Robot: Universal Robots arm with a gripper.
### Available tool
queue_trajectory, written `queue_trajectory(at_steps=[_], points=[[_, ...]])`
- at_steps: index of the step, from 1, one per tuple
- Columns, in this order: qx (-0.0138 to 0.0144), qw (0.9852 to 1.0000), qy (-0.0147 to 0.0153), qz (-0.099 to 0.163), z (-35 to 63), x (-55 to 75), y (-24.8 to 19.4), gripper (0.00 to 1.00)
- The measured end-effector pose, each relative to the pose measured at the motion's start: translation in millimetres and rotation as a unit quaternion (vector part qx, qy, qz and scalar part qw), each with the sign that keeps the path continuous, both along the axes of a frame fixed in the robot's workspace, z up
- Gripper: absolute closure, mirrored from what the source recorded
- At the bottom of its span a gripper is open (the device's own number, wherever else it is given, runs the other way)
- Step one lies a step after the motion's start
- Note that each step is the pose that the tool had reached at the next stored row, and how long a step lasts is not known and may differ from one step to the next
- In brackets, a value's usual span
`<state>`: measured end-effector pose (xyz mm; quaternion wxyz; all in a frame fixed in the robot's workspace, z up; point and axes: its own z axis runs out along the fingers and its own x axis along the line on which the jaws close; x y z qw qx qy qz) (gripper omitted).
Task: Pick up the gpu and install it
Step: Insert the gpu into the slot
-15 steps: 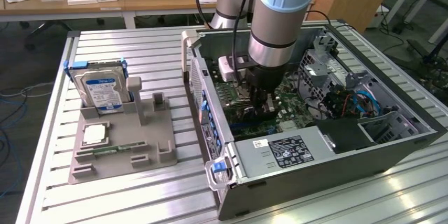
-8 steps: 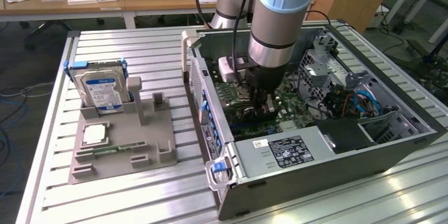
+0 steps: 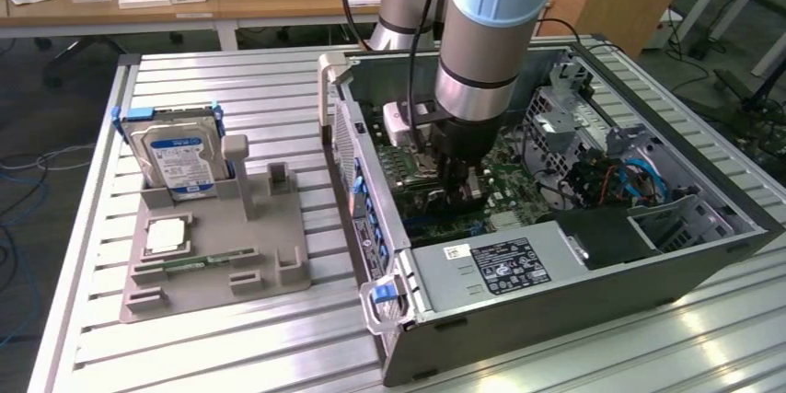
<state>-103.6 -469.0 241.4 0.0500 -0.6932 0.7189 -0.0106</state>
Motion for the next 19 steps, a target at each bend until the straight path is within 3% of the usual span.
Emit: queue_trajectory(at_steps=[19], points=[[0.0001, 1.0000, -0.0001, 0.000, -0.7, -0.7, 1.3, 0.73]])
